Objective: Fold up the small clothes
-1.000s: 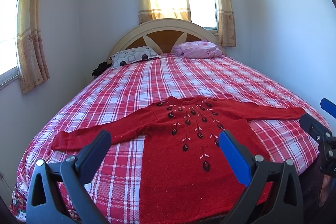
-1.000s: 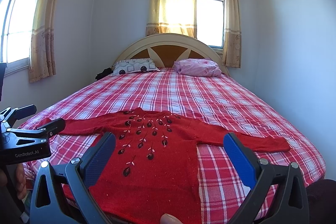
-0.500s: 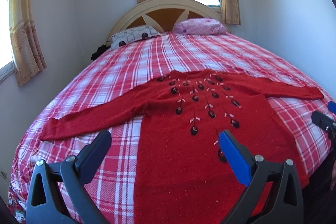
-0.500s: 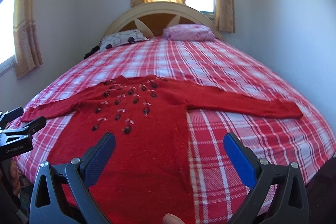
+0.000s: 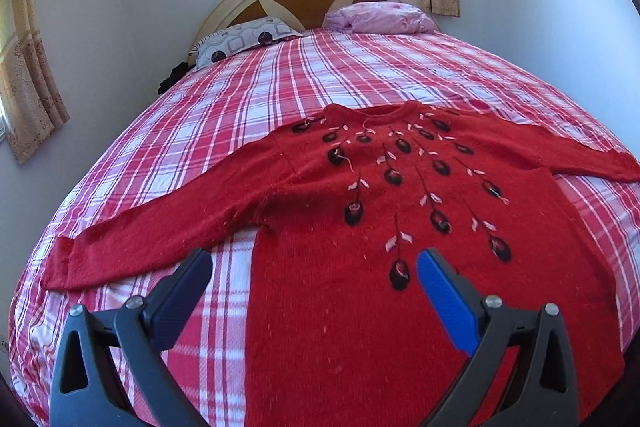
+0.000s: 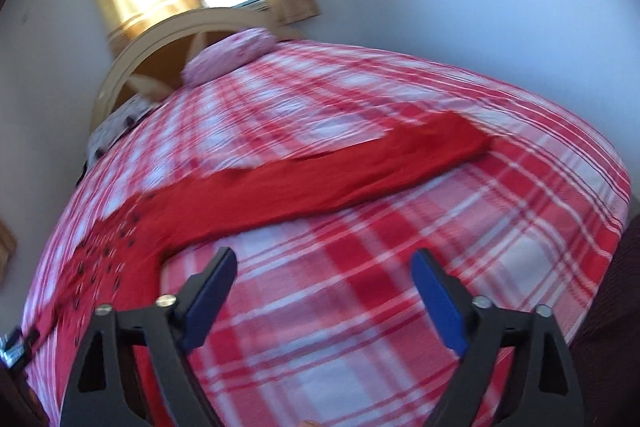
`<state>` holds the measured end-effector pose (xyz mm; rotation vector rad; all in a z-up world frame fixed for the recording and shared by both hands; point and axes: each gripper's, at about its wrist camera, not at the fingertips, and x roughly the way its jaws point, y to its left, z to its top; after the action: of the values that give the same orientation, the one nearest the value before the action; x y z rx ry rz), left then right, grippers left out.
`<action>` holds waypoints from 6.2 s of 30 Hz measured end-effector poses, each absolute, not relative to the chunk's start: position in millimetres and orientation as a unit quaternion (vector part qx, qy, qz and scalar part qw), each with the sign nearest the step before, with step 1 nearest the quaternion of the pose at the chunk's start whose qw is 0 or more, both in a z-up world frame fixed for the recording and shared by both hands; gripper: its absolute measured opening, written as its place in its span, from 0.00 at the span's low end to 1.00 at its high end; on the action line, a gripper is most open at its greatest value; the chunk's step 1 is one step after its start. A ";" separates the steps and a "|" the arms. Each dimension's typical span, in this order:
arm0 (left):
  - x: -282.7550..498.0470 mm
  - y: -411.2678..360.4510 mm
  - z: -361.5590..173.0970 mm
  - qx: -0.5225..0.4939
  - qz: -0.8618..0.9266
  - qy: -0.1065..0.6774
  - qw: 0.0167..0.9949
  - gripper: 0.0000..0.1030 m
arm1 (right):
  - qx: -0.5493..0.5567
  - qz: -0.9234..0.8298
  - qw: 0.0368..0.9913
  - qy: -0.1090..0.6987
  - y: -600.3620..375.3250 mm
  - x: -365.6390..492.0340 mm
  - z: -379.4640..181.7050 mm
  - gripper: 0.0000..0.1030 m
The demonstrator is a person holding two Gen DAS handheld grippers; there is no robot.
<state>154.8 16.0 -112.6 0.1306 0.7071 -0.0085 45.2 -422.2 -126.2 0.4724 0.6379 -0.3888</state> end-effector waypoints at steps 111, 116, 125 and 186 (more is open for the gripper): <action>312.3 -79.7 -83.0 -0.077 -0.238 0.430 0.867 0.08 | 0.171 0.067 0.942 0.281 -332.7 155.0 -162.9 0.68; 314.2 -38.3 -90.3 -0.099 -0.205 0.428 0.874 0.08 | 0.173 0.066 0.941 0.282 -332.8 155.5 -163.6 0.68; 308.1 11.2 -102.0 -0.127 -0.176 0.424 0.879 0.08 | 0.174 0.063 0.940 0.285 -334.1 156.9 -165.1 0.68; 279.8 92.6 -181.6 -0.140 -0.117 0.436 0.881 0.13 | -0.091 0.117 0.884 0.442 -163.0 239.9 -178.6 0.72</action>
<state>279.8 92.6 -181.6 -0.2919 0.9074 -0.2446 239.9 -163.0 -178.6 -0.1897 0.9206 0.2429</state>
